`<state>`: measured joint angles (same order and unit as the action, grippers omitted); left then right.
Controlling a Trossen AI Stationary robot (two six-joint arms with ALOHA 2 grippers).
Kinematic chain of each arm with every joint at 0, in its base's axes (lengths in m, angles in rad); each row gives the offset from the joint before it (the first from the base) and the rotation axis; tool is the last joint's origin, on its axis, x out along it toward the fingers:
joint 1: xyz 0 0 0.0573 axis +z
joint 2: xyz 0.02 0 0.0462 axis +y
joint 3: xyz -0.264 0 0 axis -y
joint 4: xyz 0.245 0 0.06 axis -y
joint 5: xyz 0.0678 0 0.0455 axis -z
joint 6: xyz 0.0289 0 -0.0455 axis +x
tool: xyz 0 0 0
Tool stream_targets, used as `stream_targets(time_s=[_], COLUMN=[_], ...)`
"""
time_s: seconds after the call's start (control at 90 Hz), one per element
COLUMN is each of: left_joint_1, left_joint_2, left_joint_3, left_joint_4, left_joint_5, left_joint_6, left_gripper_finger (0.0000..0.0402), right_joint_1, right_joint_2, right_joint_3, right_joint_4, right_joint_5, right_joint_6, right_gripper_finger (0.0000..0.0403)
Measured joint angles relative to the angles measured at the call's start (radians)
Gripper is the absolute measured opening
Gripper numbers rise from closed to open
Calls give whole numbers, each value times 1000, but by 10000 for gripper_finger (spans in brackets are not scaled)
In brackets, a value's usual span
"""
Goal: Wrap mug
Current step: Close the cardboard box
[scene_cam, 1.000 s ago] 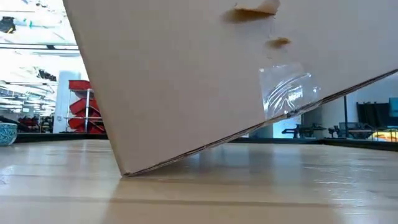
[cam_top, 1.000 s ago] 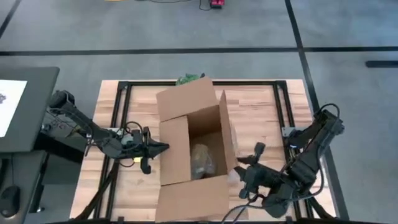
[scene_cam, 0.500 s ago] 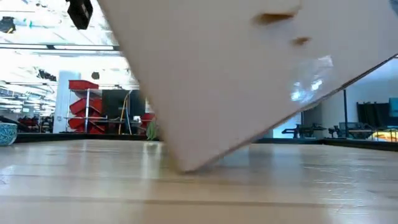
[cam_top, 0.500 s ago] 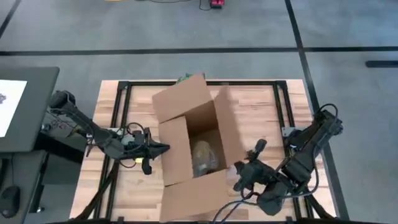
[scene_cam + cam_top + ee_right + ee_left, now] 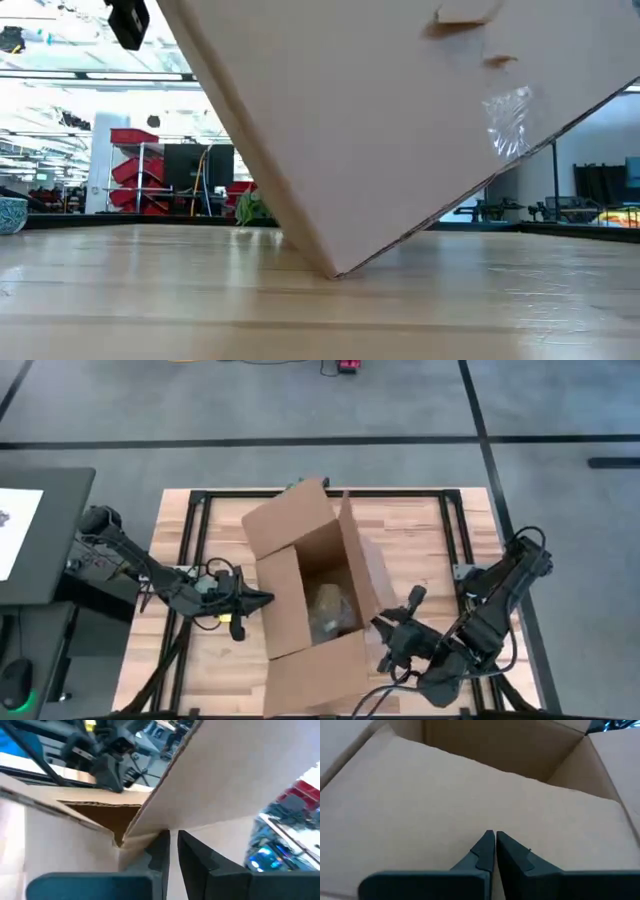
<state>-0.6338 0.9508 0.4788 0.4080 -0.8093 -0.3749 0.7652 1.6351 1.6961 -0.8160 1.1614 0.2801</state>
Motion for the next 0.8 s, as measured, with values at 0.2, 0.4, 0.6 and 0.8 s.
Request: stream_targets(time_s=[0.2,0.4,0.6,0.8], left_joint_1=[-1,-1,-1,-1], left_joint_2=[-2,-2,-3,-4], left_joint_3=[64,144,165,165], left_joint_4=[-9,-106,-152,-157], left_joint_5=[37,61,61,61], left_joint_6=[68,113,107,100], left_gripper_finger=[0,0,0,0], right_joint_1=[-41,-74,-52,25], right_joint_2=[-1,12,0,-32], right_joint_3=[1,-6,-6,13], right_joint_4=[-8,-90,-322,-437], right_joint_5=[-212,-409,-389,-332], right_joint_6=[2,75,329,474], right_gripper_finger=[26,26,26,26])
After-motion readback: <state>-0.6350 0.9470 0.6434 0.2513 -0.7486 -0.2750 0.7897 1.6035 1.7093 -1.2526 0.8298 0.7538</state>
